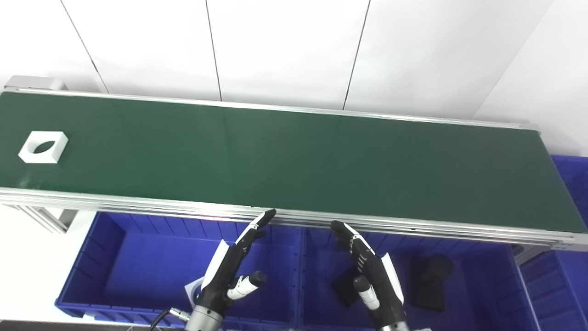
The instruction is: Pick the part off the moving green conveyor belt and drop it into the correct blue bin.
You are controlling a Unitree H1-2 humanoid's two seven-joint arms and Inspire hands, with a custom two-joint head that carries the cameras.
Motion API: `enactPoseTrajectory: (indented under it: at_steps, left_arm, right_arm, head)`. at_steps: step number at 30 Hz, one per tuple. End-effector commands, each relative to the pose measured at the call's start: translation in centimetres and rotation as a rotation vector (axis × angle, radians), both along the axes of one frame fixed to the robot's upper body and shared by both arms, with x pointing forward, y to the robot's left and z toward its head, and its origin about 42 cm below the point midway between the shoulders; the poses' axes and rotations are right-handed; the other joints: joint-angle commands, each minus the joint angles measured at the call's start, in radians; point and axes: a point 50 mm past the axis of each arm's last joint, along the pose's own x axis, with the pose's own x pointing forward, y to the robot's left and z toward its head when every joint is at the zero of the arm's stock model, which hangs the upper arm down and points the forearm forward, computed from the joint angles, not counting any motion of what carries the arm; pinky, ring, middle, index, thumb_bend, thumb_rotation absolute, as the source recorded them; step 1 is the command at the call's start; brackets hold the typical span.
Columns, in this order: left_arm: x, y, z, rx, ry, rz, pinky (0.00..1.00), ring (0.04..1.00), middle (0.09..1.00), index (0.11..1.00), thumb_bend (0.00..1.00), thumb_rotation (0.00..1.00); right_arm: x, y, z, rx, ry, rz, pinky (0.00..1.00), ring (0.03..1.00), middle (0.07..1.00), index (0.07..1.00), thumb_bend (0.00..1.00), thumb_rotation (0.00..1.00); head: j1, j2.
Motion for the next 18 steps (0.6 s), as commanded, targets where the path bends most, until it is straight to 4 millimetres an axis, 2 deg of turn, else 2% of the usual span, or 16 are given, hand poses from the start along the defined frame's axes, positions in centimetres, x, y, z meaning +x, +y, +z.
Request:
enactPoseTrajectory:
  at_steps: [1, 5, 18]
  left_arm:
    - [0.35, 0.16, 0.99, -0.023, -0.065, -0.002, 0.90, 0.946, 0.938, 0.917, 0.96, 1.00]
    - [0.28, 0.29, 0.91, -0.024, -0.060, -0.007, 0.89, 0.944, 0.937, 0.917, 0.96, 1.00]
    - [0.35, 0.28, 0.84, -0.023, -0.061, -0.005, 0.89, 0.939, 0.933, 0.914, 0.93, 1.00]
  right_arm:
    - [0.31, 0.46, 0.80, 0.026, -0.058, -0.024, 0.91, 0.909, 0.887, 0.874, 0.88, 1.00]
    - [0.25, 0.54, 0.64, 0.031, -0.055, -0.059, 0.94, 0.932, 0.904, 0.895, 0.87, 1.00]
    - [0.42, 0.43, 0.53, 0.034, -0.057, -0.095, 0.90, 0.909, 0.906, 0.890, 0.86, 1.00]
  head:
    - [-0.001, 0.001]
    - [-0.005, 0.000]
    - [-0.006, -0.002]
